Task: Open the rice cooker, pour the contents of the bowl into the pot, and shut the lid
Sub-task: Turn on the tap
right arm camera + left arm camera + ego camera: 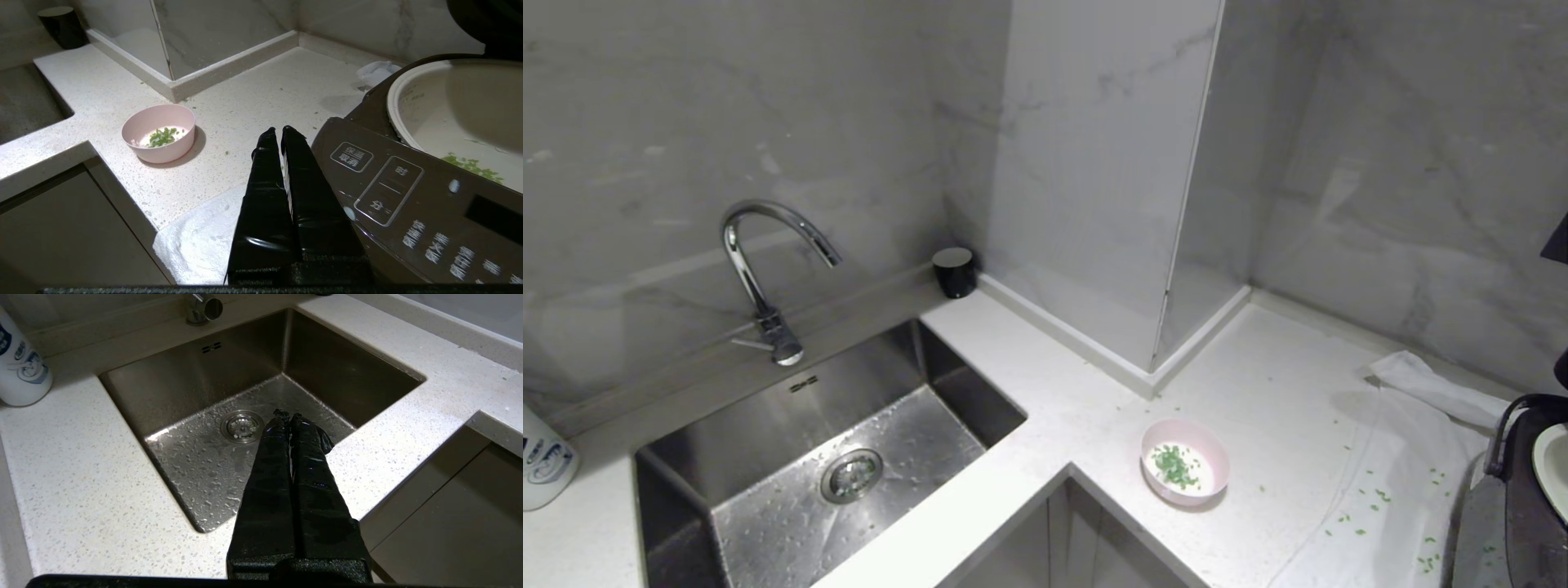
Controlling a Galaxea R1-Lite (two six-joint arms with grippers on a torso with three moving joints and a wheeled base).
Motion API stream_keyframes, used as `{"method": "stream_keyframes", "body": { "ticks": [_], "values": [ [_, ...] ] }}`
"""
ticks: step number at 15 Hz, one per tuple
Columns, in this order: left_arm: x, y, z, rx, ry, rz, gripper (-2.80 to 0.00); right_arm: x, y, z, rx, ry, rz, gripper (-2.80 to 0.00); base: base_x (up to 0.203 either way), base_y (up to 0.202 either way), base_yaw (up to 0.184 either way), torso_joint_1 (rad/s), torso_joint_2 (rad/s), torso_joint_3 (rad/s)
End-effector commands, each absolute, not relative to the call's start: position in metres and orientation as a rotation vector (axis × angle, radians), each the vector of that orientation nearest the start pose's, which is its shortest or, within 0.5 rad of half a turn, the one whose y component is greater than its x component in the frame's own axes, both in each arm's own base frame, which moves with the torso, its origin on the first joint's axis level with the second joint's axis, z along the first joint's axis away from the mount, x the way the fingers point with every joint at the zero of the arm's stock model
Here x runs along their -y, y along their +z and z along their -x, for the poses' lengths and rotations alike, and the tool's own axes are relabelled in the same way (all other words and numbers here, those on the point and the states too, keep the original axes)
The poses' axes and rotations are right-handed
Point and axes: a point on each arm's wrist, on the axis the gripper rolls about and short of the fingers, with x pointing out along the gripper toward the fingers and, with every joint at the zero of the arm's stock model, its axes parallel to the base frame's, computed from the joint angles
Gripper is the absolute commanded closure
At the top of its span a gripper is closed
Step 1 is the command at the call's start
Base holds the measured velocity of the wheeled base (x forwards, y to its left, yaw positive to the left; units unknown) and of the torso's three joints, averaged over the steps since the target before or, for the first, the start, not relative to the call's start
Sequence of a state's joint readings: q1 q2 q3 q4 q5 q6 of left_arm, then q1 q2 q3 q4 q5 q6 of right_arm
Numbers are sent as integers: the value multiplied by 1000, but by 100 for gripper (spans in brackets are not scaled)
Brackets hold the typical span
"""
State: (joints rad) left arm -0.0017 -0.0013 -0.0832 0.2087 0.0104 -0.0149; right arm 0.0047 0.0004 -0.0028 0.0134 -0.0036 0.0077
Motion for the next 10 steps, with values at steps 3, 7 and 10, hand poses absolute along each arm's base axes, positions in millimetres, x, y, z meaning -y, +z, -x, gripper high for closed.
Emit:
{"method": "stream_keyframes", "body": {
  "ticks": [3,7,10],
  "values": [
    [0,77,31,-124,12,16,0,0,75,23,-11,2,-8,0,0,0,0,0,0,0],
    [0,77,31,-123,18,14,0,0,75,23,-11,2,-6,0,0,0,0,0,0,0],
    [0,77,31,-123,21,14,0,0,75,23,-11,2,-6,0,0,0,0,0,0,0]
  ]
}}
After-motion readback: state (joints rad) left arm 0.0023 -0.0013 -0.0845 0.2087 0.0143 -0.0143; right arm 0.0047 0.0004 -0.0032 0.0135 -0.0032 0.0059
